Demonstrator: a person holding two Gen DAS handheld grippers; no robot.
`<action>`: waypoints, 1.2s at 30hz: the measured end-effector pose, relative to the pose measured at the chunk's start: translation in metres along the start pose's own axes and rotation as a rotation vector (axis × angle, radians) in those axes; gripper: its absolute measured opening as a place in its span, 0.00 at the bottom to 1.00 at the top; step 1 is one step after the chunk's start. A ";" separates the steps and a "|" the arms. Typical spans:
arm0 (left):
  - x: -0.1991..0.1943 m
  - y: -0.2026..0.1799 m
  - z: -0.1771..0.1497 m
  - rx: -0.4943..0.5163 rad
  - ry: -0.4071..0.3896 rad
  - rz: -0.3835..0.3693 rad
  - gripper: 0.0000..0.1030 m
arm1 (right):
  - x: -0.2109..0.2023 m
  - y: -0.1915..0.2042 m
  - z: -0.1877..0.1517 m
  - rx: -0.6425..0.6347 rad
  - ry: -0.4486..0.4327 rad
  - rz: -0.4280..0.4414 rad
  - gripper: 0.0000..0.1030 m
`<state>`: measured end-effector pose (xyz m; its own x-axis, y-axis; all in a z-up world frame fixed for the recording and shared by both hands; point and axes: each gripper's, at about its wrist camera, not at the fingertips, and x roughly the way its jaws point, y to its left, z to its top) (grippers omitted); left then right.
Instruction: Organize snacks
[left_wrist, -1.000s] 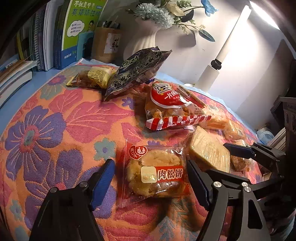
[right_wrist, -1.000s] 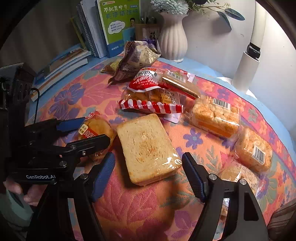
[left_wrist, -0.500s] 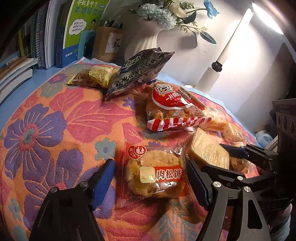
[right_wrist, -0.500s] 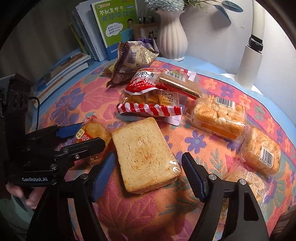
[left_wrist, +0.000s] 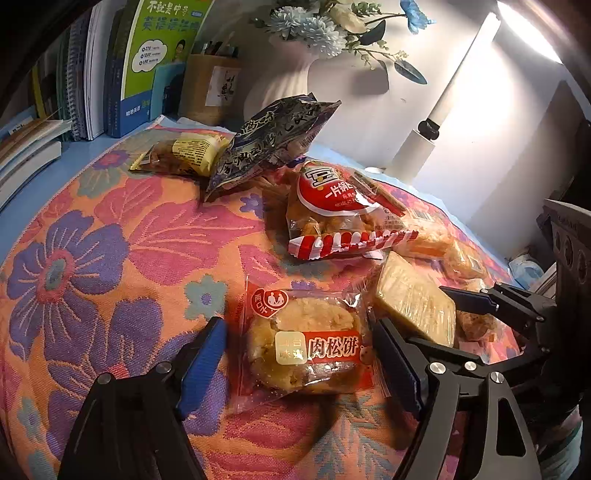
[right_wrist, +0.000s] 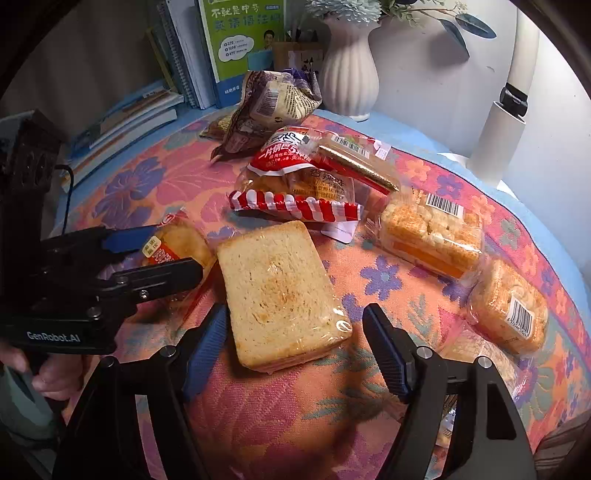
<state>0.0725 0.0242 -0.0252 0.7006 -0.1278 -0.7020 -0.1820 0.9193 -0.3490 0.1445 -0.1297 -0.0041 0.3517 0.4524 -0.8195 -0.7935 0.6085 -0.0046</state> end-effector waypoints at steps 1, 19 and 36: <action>0.000 0.000 0.000 -0.002 0.000 -0.002 0.77 | 0.003 0.001 0.000 -0.005 0.006 -0.011 0.71; 0.005 -0.014 -0.002 0.065 0.017 0.064 0.81 | -0.021 0.023 -0.047 0.154 0.030 -0.085 0.53; -0.023 -0.082 -0.032 0.259 -0.009 0.112 0.55 | -0.133 -0.022 -0.177 0.619 -0.103 0.139 0.53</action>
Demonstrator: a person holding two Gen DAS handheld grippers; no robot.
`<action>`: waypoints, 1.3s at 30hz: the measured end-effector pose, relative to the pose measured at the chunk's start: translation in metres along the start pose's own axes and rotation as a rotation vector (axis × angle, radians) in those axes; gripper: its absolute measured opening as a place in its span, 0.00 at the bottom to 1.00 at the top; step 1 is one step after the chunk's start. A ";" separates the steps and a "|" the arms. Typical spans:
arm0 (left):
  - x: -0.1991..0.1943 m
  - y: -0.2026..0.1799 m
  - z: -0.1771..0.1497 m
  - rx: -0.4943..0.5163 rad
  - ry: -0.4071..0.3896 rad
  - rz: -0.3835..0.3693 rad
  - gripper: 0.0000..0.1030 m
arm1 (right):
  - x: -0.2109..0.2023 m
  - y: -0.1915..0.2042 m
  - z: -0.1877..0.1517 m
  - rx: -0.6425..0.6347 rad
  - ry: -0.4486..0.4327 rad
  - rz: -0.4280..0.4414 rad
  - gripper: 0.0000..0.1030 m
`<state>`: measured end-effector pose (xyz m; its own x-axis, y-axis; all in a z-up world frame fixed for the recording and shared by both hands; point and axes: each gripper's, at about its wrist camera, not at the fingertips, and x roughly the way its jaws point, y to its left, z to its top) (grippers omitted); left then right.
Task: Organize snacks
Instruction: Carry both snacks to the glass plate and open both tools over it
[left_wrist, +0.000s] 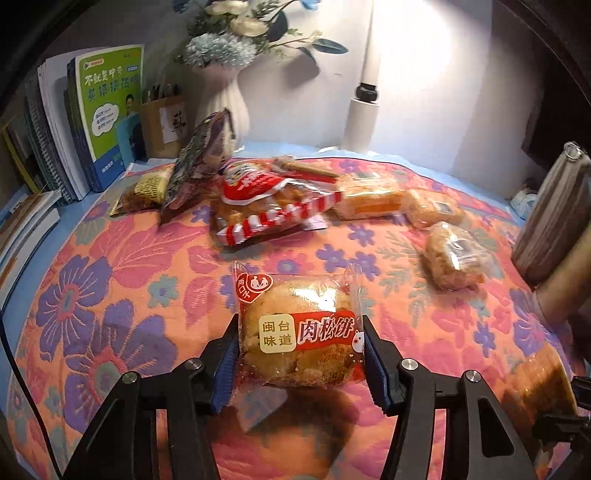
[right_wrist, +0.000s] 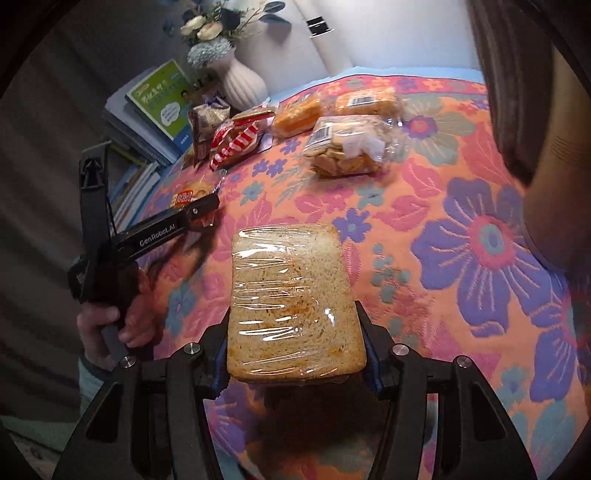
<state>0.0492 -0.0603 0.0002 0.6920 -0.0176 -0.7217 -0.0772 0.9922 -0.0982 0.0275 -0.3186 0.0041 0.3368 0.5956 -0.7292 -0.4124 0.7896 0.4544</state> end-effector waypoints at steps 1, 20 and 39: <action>-0.006 -0.010 -0.001 0.013 -0.007 -0.024 0.55 | -0.008 -0.003 -0.002 0.010 -0.016 -0.003 0.53; -0.105 -0.250 0.005 0.317 -0.081 -0.530 0.55 | -0.204 -0.110 -0.036 0.205 -0.467 -0.292 0.53; -0.092 -0.410 0.008 0.482 -0.046 -0.547 0.55 | -0.238 -0.229 -0.021 0.437 -0.509 -0.410 0.53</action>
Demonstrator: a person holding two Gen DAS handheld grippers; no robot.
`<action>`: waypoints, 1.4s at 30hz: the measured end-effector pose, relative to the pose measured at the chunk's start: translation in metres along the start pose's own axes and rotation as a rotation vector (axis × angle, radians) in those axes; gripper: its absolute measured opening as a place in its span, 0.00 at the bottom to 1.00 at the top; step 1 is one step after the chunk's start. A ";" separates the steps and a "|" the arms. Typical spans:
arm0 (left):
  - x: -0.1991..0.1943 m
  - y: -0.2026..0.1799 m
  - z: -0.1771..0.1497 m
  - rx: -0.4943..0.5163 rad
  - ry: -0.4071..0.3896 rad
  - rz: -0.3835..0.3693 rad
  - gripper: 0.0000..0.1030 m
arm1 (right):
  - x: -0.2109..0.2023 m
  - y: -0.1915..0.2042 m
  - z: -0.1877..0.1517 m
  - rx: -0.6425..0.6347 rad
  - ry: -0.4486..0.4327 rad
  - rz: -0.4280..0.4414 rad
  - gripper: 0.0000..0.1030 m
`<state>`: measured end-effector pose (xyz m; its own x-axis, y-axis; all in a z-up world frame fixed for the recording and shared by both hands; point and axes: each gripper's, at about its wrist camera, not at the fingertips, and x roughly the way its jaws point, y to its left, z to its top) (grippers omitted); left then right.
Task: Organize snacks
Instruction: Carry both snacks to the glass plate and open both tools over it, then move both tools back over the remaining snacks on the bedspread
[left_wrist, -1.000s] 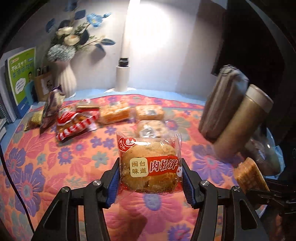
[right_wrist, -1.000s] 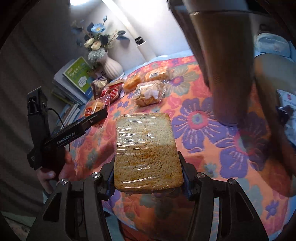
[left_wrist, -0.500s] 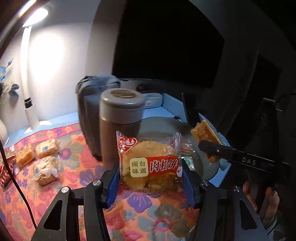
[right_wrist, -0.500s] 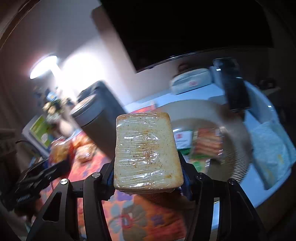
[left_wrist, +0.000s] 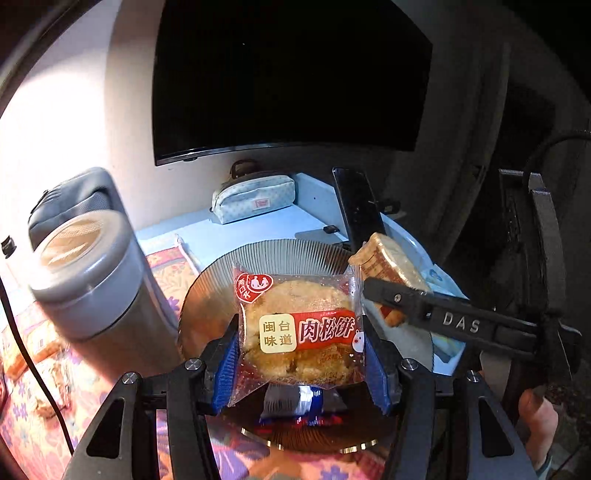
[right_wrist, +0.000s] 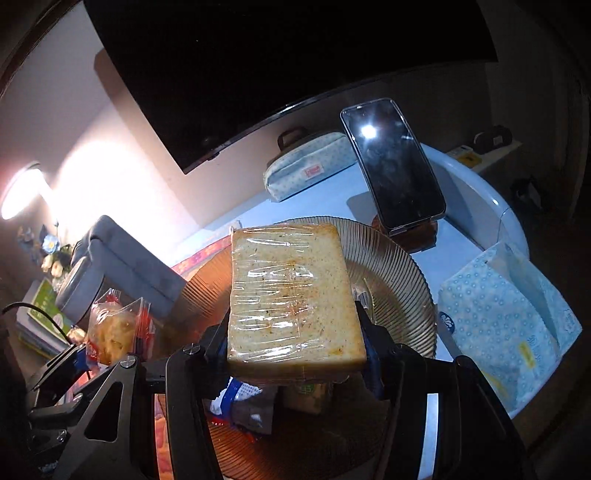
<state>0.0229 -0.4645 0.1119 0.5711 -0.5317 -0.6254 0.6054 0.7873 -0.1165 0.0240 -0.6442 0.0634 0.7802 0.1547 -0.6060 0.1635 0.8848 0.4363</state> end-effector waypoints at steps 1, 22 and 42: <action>0.002 -0.002 0.001 0.004 0.000 0.006 0.55 | 0.003 0.000 0.001 0.001 0.002 0.000 0.53; -0.031 0.011 -0.005 0.005 -0.085 0.001 0.67 | -0.010 0.010 -0.003 -0.028 -0.012 0.073 0.60; -0.183 0.194 -0.076 -0.271 -0.223 0.315 0.68 | -0.021 0.189 -0.076 -0.380 0.032 0.245 0.60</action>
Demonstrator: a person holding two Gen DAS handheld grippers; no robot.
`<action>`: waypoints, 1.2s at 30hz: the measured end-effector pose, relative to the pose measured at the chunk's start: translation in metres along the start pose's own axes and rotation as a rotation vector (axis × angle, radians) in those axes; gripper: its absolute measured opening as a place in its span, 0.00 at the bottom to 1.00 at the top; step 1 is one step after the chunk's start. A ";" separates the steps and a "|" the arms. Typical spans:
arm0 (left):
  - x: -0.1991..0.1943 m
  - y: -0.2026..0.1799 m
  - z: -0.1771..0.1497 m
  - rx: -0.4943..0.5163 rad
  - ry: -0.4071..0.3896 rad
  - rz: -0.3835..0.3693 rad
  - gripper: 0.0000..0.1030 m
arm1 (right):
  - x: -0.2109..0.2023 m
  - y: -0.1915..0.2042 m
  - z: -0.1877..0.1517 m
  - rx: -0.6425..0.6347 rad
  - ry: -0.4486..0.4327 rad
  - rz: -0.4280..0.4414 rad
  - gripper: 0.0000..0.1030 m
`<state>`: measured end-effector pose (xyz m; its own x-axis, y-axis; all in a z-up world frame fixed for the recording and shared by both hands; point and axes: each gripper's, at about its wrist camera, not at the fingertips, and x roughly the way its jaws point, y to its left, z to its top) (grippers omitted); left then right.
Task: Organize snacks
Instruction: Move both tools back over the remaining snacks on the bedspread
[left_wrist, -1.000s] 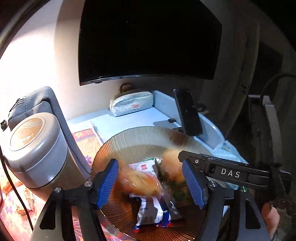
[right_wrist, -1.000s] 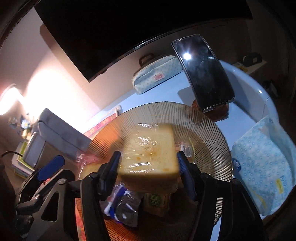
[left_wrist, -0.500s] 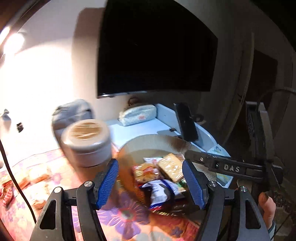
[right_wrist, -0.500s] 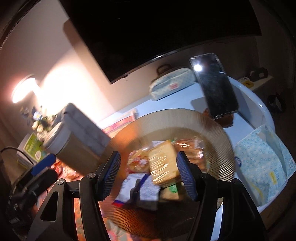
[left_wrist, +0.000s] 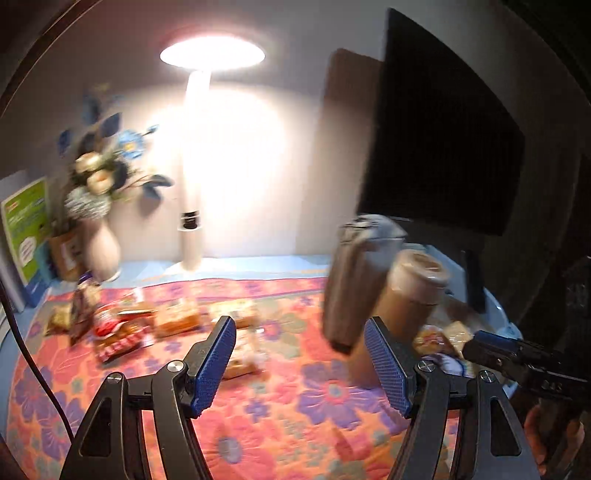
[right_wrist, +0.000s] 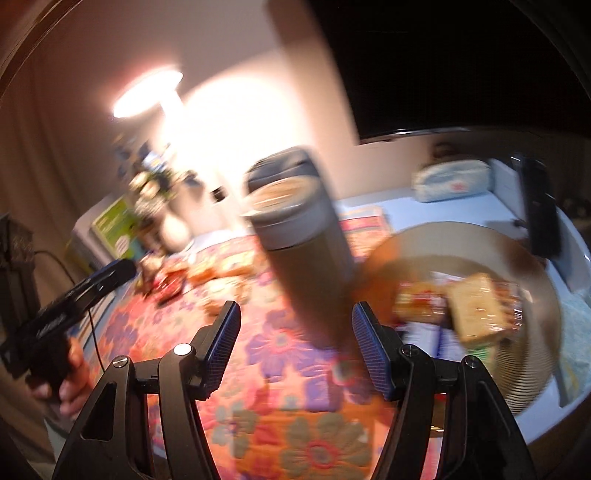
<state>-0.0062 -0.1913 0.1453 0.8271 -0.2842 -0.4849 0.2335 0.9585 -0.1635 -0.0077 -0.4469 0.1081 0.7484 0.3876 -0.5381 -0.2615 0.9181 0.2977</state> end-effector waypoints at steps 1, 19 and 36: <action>0.000 0.013 -0.002 -0.017 0.002 0.021 0.68 | 0.009 0.012 -0.001 -0.025 0.016 0.004 0.61; 0.043 0.181 -0.074 -0.202 0.115 0.274 0.73 | 0.186 0.100 -0.029 -0.093 0.286 0.034 0.61; 0.068 0.218 -0.106 -0.299 0.148 0.247 0.73 | 0.212 0.085 -0.041 -0.054 0.265 0.036 0.73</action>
<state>0.0473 -0.0041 -0.0142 0.7519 -0.0679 -0.6558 -0.1394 0.9558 -0.2588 0.1039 -0.2834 -0.0128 0.5542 0.4218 -0.7176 -0.3227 0.9035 0.2819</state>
